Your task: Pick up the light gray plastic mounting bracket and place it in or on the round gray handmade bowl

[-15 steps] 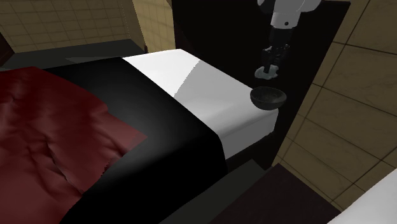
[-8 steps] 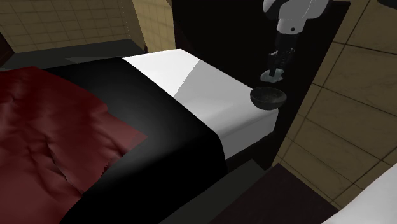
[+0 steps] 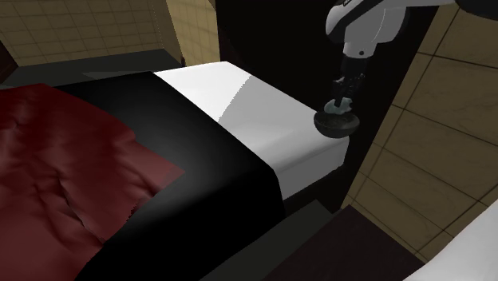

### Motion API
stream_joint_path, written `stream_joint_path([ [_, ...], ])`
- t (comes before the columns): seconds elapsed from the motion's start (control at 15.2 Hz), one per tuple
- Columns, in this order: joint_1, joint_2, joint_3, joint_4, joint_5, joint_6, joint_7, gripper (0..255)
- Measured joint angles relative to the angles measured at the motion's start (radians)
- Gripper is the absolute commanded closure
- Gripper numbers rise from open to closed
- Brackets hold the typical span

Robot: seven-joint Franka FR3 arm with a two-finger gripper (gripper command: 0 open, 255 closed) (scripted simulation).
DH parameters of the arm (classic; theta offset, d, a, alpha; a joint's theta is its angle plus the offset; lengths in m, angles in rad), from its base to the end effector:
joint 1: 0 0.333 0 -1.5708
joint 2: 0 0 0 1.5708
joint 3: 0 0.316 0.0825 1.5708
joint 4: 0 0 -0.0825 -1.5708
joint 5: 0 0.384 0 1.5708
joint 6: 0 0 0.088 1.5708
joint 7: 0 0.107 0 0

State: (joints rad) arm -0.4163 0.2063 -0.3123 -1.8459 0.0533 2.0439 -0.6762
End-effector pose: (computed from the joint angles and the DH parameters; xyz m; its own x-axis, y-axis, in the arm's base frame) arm 0.4634 -0.3973 0.4186 0.9975 -0.0704 -0.0078 -0.0703 -0.9974 0.0136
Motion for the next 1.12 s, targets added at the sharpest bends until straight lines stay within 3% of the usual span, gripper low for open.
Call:
stream_joint_path([
  [0.66,-0.003,0.021,0.001,-0.037,0.009,0.058,-0.007,255],
  [0.73,-0.003,0.021,0.001,-0.037,0.009,0.058,-0.007,0],
  [1.12,-0.003,0.021,0.001,-0.037,0.009,0.058,-0.007,0],
])
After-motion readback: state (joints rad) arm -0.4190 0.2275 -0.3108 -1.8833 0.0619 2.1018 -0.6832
